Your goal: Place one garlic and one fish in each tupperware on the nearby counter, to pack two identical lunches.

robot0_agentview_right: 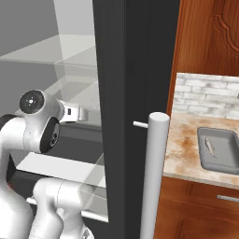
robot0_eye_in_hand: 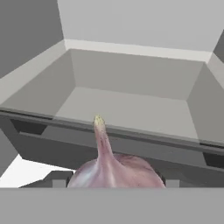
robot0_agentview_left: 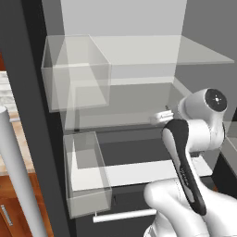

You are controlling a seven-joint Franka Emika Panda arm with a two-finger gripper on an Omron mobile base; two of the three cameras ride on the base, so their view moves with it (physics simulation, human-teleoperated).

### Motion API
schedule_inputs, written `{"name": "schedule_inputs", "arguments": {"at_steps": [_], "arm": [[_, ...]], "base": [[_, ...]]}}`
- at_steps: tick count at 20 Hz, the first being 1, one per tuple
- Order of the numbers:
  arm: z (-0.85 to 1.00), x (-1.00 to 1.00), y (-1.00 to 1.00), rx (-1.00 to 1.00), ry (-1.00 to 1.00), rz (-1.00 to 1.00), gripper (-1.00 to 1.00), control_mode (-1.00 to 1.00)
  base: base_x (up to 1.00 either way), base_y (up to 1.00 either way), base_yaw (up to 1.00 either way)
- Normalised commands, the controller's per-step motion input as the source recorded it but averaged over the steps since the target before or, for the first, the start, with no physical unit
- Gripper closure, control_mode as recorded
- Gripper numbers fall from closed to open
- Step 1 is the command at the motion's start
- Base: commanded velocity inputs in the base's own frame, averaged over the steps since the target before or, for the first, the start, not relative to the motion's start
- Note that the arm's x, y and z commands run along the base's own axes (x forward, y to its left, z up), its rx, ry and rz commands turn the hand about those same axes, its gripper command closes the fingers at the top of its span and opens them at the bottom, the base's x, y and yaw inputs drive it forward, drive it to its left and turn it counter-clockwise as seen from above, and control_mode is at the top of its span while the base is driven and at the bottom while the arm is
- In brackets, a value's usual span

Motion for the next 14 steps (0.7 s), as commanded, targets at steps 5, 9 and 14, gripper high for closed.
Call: {"name": "schedule_inputs", "arguments": {"at_steps": [5,9,14], "arm": [[0.00,-1.00,0.00,-0.01,0.00,0.00,1.00,-1.00],[0.00,-0.94,0.00,-0.02,0.02,0.00,1.00,-1.00],[0.00,0.00,0.00,0.00,0.00,0.00,1.00,1.00]], "base": [[0.00,0.00,0.00],[0.00,0.00,0.00],[-1.00,-0.01,0.00]]}}
